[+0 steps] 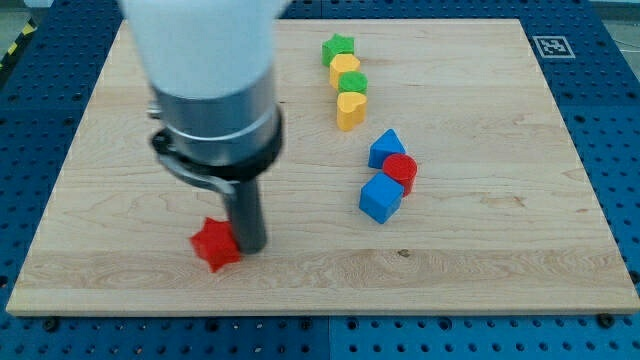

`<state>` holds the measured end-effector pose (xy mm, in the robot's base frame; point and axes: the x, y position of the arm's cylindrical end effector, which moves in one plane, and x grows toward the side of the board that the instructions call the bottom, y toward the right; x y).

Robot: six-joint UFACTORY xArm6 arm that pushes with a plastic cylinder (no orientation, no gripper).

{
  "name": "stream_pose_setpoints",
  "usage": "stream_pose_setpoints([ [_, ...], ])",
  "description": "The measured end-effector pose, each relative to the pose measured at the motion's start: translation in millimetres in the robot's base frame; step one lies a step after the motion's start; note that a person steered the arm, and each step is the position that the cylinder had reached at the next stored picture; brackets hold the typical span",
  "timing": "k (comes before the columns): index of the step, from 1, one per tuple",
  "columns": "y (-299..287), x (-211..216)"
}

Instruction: Separate the blue cube from red circle

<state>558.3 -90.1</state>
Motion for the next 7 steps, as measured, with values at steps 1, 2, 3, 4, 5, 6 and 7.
stream_pose_setpoints([
  [1,-13.0,-0.5],
  [2,31.8,5.6],
  [3,121.0,46.3],
  [4,196.5,60.1],
  [5,281.1,30.7],
  [6,295.6,-16.5],
  [7,262.6,-45.8],
])
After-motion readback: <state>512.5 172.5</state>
